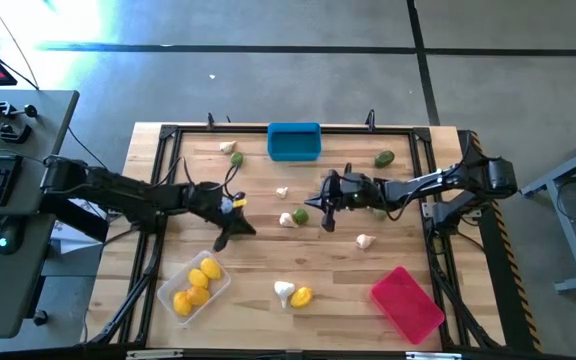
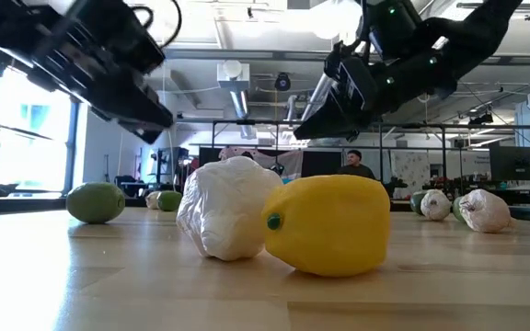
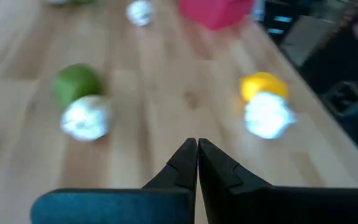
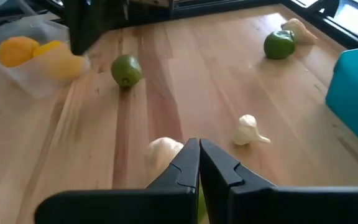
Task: Sort produce into baskets
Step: Put the lemon into the transparent bin
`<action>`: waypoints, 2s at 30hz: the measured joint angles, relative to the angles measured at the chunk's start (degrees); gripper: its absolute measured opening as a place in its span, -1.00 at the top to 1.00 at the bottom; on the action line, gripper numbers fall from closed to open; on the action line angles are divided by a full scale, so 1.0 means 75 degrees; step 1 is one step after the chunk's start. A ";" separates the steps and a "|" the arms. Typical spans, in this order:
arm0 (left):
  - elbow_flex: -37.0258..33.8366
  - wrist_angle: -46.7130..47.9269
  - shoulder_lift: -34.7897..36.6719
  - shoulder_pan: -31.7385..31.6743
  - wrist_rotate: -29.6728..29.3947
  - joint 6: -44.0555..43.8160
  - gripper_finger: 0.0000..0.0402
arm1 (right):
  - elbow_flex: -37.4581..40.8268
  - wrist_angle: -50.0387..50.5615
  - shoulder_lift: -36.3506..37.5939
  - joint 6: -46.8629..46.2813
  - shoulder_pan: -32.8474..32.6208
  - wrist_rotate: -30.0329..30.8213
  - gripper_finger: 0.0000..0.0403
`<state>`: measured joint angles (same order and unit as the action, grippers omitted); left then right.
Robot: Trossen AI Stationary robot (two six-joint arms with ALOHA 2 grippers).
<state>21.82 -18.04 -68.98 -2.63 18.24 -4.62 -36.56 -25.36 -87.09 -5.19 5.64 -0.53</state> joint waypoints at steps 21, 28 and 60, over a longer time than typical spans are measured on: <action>-0.0005 -0.3780 -0.2104 -0.2480 0.1365 0.0439 1.00 | -0.0230 0.0668 0.0003 -0.1059 0.0224 0.0126 1.00; -0.0002 -0.4320 -0.2546 -0.2501 0.1304 0.0085 1.00 | -0.0233 0.0767 0.0004 -0.0642 0.0402 -0.0068 1.00; 0.0004 -0.4338 -0.2572 -0.2178 0.0210 -0.0500 1.00 | -0.1387 0.1646 -0.1020 -0.1685 -0.3868 -0.0135 -0.16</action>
<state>21.85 -50.58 -88.27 -18.96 19.81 -8.37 -46.96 -13.01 -94.74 -17.82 -23.37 -1.54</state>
